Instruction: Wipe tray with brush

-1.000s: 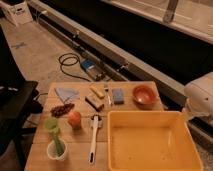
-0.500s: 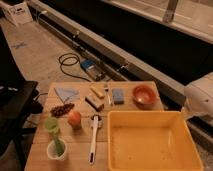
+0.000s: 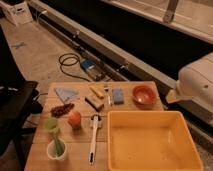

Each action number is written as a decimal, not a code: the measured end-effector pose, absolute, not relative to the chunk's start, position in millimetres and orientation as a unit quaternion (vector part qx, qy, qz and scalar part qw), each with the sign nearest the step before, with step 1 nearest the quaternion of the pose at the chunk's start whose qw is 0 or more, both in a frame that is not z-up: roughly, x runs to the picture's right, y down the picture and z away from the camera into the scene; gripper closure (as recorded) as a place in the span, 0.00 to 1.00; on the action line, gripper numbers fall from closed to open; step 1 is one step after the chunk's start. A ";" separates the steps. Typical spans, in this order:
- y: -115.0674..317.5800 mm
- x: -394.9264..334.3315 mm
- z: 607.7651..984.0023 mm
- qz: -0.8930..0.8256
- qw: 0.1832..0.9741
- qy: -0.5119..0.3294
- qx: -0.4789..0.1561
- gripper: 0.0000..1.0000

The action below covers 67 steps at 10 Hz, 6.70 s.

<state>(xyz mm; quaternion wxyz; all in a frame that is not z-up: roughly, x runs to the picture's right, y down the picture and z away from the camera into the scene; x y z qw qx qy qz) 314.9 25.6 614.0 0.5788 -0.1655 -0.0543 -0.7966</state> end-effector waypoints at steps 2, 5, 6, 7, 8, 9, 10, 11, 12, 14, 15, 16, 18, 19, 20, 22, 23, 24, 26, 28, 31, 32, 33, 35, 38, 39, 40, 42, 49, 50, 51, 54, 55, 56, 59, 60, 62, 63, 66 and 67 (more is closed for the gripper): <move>15.6 259.4 610.4 -0.818 0.555 -0.069 -0.134 0.34; 28.3 211.3 608.9 -0.842 0.520 -0.086 -0.117 0.34; 28.3 211.6 608.8 -0.842 0.520 -0.086 -0.117 0.34; 28.3 211.8 608.7 -0.842 0.520 -0.086 -0.118 0.34; 28.1 211.3 608.9 -0.842 0.520 -0.086 -0.117 0.34; 28.1 211.1 608.9 -0.842 0.519 -0.086 -0.117 0.34; 27.9 211.6 608.8 -0.842 0.520 -0.086 -0.117 0.34; 28.0 211.6 608.7 -0.842 0.520 -0.089 -0.114 0.34; 30.3 208.0 606.0 -0.849 0.511 -0.090 -0.103 0.34; 36.1 189.3 597.8 -0.867 0.484 -0.093 -0.079 0.34; 40.3 164.7 592.2 -0.880 0.462 -0.097 -0.060 0.34; 44.8 147.3 587.4 -0.888 0.447 -0.100 -0.048 0.34; 60.9 90.9 575.7 -0.911 0.395 -0.117 -0.012 0.34; 72.2 65.5 569.7 -0.921 0.368 -0.129 0.005 0.34; 83.2 48.0 566.2 -0.926 0.350 -0.141 0.016 0.34; 109.2 4.2 563.7 -0.938 0.296 -0.173 0.046 0.34; 118.3 -8.4 567.3 -0.939 0.279 -0.192 0.058 0.34; 129.1 -22.1 574.0 -0.940 0.254 -0.217 0.073 0.34; 142.5 -39.0 585.8 -0.939 0.222 -0.249 0.085 0.34; 156.9 -47.2 596.9 -0.940 0.205 -0.261 0.080 0.34; 156.9 -47.1 598.0 -0.940 0.206 -0.260 0.080 0.34; 157.0 -46.3 598.0 -0.940 0.207 -0.260 0.079 0.34; 156.6 -45.4 598.2 -0.940 0.209 -0.259 0.078 0.34; 158.4 -51.3 608.8 -0.937 0.210 -0.271 0.074 0.34; 171.6 -71.7 632.4 -0.931 0.207 -0.292 0.067 0.34; 177.6 -77.5 639.6 -0.930 0.206 -0.298 0.064 0.34; 181.2 -78.9 644.1 -0.928 0.209 -0.301 0.061 0.34; 189.2 -77.9 656.6 -0.926 0.221 -0.303 0.044 0.34; 203.4 -74.0 698.4 -0.917 0.275 -0.290 0.008 0.34; 207.0 -74.0 703.7 -0.914 0.282 -0.292 0.005 0.34; 212.4 -73.0 710.8 -0.909 0.296 -0.294 -0.002 0.34; 227.7 -79.2 724.7 -0.896 0.325 -0.301 -0.018 0.34; 229.8 -82.4 726.5 -0.894 0.329 -0.303 -0.020 0.34; 229.6 -81.0 726.6 -0.894 0.330 -0.303 -0.020 0.34; 229.5 -81.0 726.8 -0.895 0.329 -0.299 -0.026 0.34; 229.9 -82.5 728.9 -0.893 0.334 -0.298 -0.034 0.34; 242.6 -81.3 748.2 -0.887 0.343 -0.303 -0.057 0.34; 248.0 -79.2 758.4 -0.884 0.347 -0.305 -0.068 0.34; 256.5 -69.0 780.4 -0.872 0.366 -0.312 -0.094 0.34; 257.4 -66.6 783.5 -0.869 0.370 -0.313 -0.099 0.34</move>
